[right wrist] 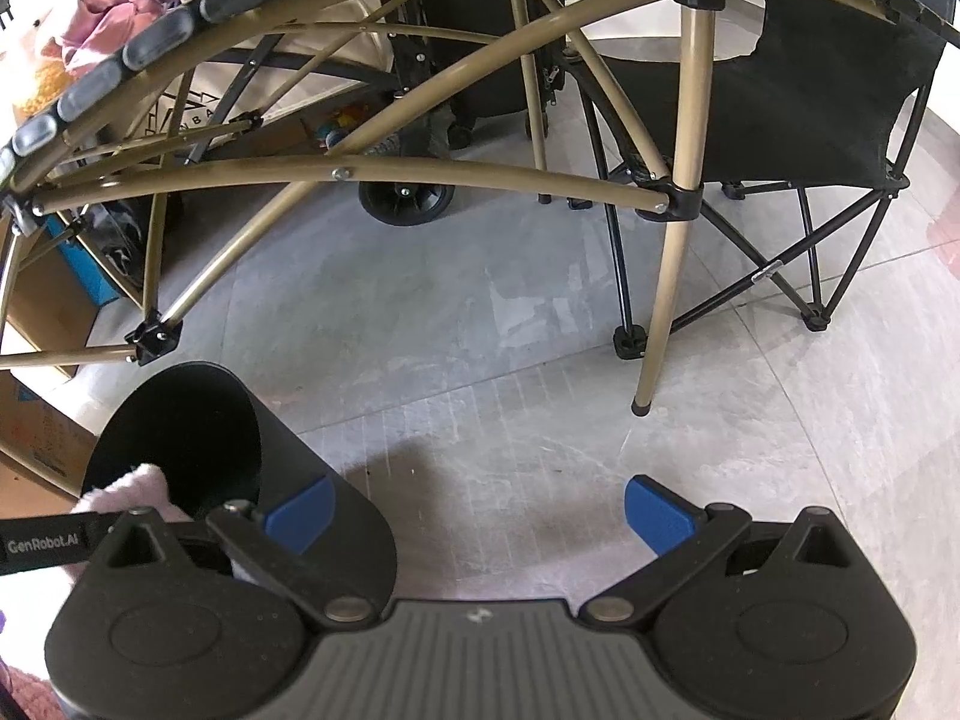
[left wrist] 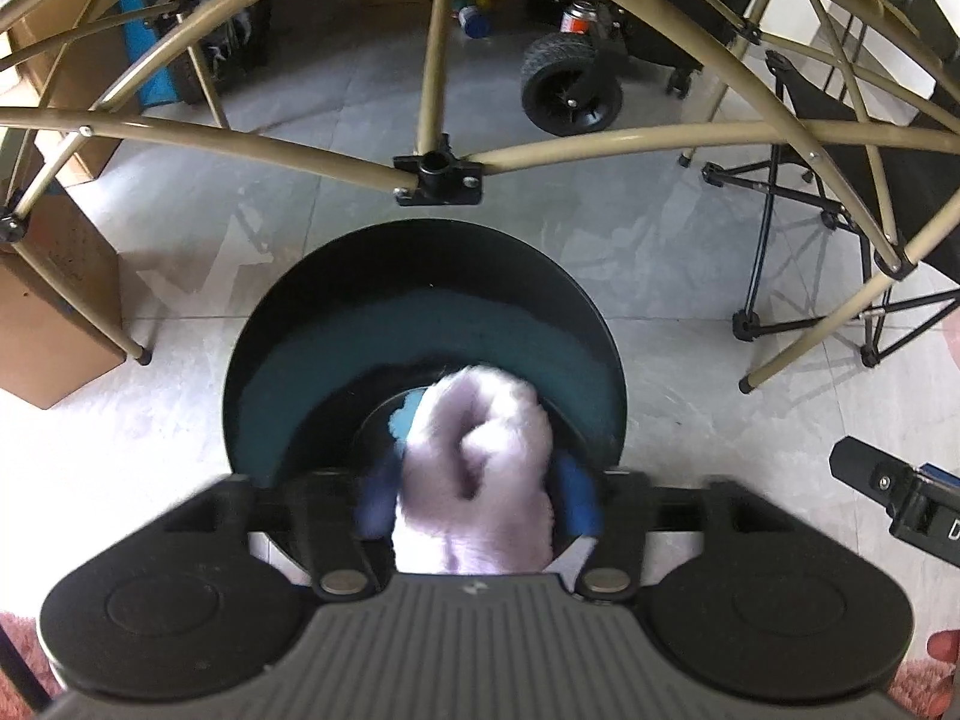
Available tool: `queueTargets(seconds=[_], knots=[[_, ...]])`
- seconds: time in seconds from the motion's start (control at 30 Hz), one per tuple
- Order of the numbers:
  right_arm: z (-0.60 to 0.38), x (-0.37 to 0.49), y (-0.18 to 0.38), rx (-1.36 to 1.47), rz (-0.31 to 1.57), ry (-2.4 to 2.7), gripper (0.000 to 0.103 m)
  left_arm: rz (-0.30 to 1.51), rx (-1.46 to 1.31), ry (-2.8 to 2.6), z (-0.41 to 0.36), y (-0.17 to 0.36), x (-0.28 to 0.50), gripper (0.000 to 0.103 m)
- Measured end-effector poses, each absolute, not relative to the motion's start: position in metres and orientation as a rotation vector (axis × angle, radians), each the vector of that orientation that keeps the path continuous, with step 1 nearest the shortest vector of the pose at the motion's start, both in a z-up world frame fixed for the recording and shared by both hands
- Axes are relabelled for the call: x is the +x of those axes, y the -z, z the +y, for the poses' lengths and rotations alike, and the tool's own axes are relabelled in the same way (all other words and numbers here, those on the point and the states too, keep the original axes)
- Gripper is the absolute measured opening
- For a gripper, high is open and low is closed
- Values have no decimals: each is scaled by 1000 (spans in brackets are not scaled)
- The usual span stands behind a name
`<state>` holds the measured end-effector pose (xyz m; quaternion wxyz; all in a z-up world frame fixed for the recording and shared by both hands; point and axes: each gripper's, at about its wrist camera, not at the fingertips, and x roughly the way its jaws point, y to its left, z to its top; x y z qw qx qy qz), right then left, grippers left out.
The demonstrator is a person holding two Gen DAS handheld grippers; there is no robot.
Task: Collect trash
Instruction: 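Open left gripper over the bin to drop the lavender headband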
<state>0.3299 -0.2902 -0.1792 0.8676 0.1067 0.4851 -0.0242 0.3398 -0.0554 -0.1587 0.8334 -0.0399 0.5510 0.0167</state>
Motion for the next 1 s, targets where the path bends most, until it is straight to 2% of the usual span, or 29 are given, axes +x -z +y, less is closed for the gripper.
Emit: queueTargets(seconds=[0.03, 0.07, 0.63, 1.0], knots=[[-290, 330, 179, 222, 1015, 50, 103, 1162, -87, -43, -55, 158, 339, 98], [-290, 330, 179, 221, 1016, 49, 103, 1153, -88, -52, -54, 156, 339, 103], [-285, 327, 168, 224, 982, 26, 103, 1101, -94, -62, -49, 143, 332, 103], [-270, 303, 97, 260, 682, -67, 103, 739, -53, -114, -36, 73, 291, 103]])
